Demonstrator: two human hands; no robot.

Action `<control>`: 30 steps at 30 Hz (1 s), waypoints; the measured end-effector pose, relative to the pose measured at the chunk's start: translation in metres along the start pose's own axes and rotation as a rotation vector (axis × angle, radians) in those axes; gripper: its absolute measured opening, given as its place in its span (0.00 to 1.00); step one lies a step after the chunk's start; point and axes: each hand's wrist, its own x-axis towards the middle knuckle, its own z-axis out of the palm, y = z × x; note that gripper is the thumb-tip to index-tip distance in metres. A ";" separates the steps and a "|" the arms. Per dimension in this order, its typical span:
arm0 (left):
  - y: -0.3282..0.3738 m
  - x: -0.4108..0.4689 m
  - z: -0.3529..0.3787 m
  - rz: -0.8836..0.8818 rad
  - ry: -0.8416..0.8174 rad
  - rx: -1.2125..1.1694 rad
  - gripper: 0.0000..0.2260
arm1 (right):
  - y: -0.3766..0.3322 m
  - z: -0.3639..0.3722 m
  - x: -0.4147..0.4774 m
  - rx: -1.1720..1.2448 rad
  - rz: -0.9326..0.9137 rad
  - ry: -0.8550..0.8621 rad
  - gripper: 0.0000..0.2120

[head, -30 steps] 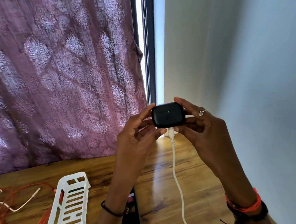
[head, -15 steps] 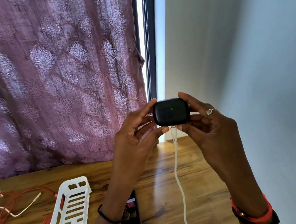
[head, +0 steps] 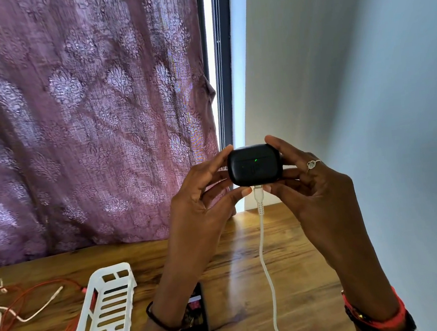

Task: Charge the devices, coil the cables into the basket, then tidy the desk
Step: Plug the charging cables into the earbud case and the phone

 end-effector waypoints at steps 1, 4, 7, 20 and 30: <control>0.000 0.000 0.000 0.003 0.000 0.009 0.25 | 0.000 0.000 0.000 0.000 0.000 -0.001 0.30; -0.001 0.000 0.000 0.010 0.002 0.031 0.24 | 0.001 0.000 -0.001 0.000 0.005 -0.002 0.30; -0.004 -0.001 0.001 -0.002 0.002 0.022 0.25 | 0.002 0.000 -0.001 -0.006 0.017 -0.004 0.30; -0.018 -0.005 0.004 -0.042 -0.002 0.002 0.25 | 0.014 0.004 -0.005 -0.002 0.093 -0.030 0.29; -0.050 -0.007 0.005 -0.122 0.023 0.014 0.25 | 0.045 0.021 -0.008 0.022 0.175 -0.071 0.29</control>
